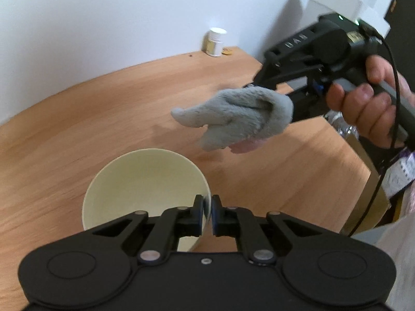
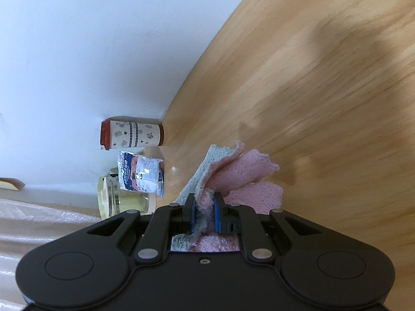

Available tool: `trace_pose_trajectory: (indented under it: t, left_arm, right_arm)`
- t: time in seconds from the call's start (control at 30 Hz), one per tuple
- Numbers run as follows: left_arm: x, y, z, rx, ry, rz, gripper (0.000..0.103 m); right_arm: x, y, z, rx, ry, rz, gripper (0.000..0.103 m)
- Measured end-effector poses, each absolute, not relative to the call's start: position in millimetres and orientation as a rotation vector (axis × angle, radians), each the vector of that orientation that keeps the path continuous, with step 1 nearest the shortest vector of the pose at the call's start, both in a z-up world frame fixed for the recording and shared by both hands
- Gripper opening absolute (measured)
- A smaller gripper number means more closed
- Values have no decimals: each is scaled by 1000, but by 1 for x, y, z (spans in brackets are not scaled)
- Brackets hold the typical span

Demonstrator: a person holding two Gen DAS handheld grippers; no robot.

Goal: Clean bowl

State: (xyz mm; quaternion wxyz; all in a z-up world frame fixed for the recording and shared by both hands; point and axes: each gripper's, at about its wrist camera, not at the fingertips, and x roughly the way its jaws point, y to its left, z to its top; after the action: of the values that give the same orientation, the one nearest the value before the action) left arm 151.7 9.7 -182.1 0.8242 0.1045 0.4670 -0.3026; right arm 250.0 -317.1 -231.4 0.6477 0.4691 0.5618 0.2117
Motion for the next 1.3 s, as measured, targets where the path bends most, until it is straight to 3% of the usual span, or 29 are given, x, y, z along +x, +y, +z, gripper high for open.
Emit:
trace_pose_trajectory:
  t: [0.23,0.3,0.47,0.63,0.77,1.13,1.3]
  left_arm:
    - [149,4,-186,196,1022,-574,8]
    - [150,9,-181,121,1016,-536,17]
    - [150,27,-164,-73,982,-438,52]
    - [148,59,-157,-279,1041,-308,74]
    - [138,84,-154,-394,1061,-262,81]
    - [144,119,-189,-530,1131,28,83]
    - [161,115,-211,-522,1189,43,69]
  right_arm:
    - [243,-333,-236,1078,1289,479,15]
    - [242,-335,-236,1077,1288,482,15]
    - [243,-336,-231,1062,1286,503,15]
    - [250,-331,-226,1036,1278,521,15]
    - [254,-330,-224,1033,1274,539,15]
    - [259,-317,-237,1034,1324,548,16]
    - [258,-312,-238,1029,1335,545,16]
